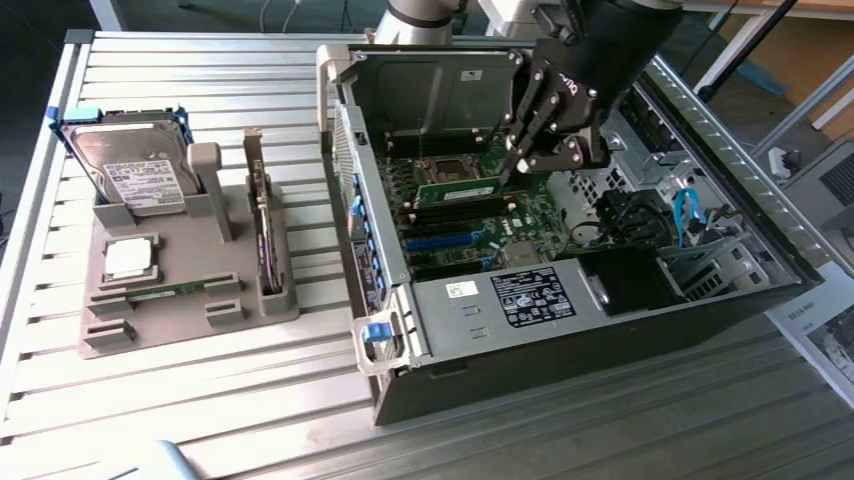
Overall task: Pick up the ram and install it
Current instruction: 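Pick up the ram and move it above insertion slot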
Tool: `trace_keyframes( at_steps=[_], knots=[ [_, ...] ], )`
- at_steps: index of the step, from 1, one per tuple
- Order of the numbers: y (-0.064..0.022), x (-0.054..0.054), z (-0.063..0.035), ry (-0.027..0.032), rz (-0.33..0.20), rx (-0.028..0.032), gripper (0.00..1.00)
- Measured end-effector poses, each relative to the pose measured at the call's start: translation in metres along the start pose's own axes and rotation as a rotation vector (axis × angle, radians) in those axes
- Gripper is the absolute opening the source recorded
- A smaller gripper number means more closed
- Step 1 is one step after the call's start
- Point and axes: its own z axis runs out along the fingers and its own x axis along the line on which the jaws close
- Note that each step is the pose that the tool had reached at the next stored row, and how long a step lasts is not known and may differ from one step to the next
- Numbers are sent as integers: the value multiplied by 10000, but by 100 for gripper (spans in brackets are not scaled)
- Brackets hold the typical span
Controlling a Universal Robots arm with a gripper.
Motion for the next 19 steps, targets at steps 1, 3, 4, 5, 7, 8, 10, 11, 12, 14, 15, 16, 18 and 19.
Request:
trace_keyframes(
  at_steps=[1,3,4,5,7,8,10,11,12,14,15,16,18,19],
  knots=[
    [-42,3,-3,0,-2,0,12],
    [-143,12,-10,0,-12,0,12],
    [-190,15,-13,1,-13,0,12],
    [-221,17,-16,2,-15,-1,12],
    [-295,24,-21,1,-21,-1,12],
    [-345,27,-24,0,-25,0,12],
    [-414,33,-28,1,-30,-1,12],
    [-428,34,-30,2,-33,-1,12],
    [-430,34,-30,3,-32,-1,12],
    [-430,34,-30,3,-32,-1,12],
    [-430,34,-30,2,-32,-1,12],
    [-430,34,-30,2,-32,-1,12],
    [-430,34,-30,3,-32,-1,12],
    [-430,34,-30,2,-32,-1,12]
  ],
)
